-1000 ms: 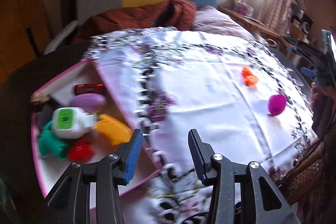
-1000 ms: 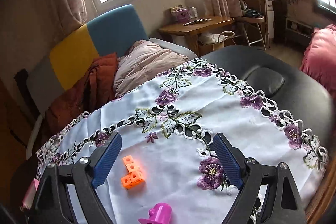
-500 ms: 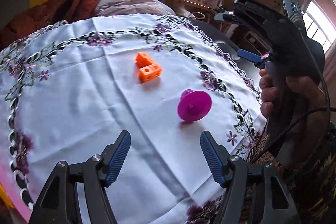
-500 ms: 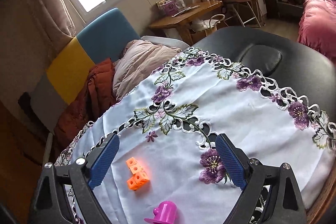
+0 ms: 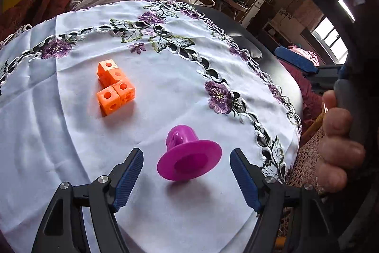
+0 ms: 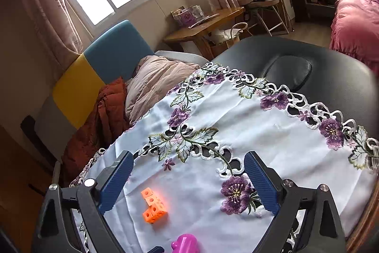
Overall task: Organize rigid objects
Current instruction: 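Grasp the pink suction cup with the left gripper, then grasp the orange linked cubes with the right gripper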
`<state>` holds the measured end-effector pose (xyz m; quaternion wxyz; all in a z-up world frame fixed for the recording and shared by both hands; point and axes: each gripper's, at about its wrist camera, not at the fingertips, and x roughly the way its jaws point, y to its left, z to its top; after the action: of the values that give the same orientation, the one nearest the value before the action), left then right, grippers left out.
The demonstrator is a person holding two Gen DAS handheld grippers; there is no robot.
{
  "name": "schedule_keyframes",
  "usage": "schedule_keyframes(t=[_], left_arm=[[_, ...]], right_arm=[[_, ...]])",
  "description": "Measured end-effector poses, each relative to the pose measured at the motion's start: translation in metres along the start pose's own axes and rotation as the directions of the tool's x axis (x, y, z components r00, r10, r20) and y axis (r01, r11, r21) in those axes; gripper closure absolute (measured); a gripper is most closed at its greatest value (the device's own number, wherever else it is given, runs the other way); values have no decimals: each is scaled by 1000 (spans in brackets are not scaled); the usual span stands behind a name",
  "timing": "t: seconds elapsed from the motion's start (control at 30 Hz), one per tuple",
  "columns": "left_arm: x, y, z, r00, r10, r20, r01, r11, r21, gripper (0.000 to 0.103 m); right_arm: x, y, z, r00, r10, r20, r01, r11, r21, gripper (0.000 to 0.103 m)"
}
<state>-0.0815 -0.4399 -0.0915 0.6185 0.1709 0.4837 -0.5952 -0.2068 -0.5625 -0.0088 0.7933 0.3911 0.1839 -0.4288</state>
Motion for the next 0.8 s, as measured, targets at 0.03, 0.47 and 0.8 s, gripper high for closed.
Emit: schedule_keyframes(t=[0.03,0.47,0.8], left_arm=[[4,1,1,1000,-9,-6,8,1000,-10,26],[-26,28,-27,995,73,62,-68,994,-84,47],[-95,69,-90,922,359,149,-340,931,-136,47]], right_arm=[[0,-1,0,1000,6,-3,-6,1000,12,8],[25,2,-8,991,9,-130,-10,1000,-7,8],[62,36,-44,922,20,-387,-88,983,-159,8]])
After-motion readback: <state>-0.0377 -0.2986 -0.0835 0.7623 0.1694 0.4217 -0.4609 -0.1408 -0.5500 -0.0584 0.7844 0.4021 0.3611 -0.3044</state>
